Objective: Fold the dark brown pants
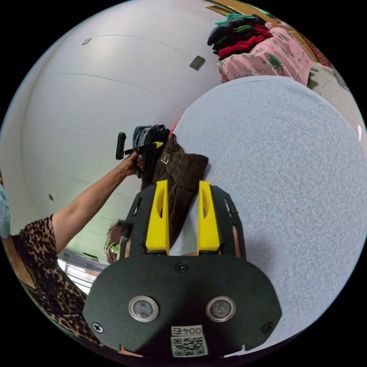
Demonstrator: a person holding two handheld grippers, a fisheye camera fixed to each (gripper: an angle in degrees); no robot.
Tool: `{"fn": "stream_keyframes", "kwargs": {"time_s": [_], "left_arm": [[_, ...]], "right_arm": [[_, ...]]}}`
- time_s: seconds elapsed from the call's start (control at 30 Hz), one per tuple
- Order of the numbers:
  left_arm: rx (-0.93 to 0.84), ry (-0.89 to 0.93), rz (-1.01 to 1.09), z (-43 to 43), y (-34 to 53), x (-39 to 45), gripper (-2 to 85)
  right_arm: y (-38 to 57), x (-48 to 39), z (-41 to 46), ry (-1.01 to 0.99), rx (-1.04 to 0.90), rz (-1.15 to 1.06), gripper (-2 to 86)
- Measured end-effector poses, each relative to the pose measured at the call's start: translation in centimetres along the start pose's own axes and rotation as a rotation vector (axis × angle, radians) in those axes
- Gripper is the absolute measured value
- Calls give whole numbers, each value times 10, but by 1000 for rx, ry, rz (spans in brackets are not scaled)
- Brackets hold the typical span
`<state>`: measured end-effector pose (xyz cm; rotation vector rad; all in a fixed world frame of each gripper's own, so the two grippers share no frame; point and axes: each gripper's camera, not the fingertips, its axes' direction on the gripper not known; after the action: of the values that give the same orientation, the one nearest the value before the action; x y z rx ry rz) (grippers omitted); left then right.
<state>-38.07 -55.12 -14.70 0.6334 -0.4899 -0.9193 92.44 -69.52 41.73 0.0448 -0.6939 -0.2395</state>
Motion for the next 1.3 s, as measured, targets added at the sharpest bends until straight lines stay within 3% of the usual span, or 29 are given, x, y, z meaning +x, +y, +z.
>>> {"fn": "stream_keyframes", "kwargs": {"time_s": [0.23,0.77,0.87,1.0,1.17,1.3], "left_arm": [[-38,176,33,16,-33,-8,209],[147,44,35,-33,-28,6,167],[155,15,21,-43,-32,9,142],[231,-55,-66,-71,-36,6,35],[99,88,21,-61,-59,8,54],[148,-73,-29,-77,-65,6,138]], "right_arm": [[-31,12,14,38,5,30,89],[-78,-4,50,247,19,-52,99],[-87,6,48,172,-6,-31,97],[-94,6,49,165,-9,-42,93],[-101,2,52,184,-13,-62,93],[-107,20,45,29,-8,14,93]]}}
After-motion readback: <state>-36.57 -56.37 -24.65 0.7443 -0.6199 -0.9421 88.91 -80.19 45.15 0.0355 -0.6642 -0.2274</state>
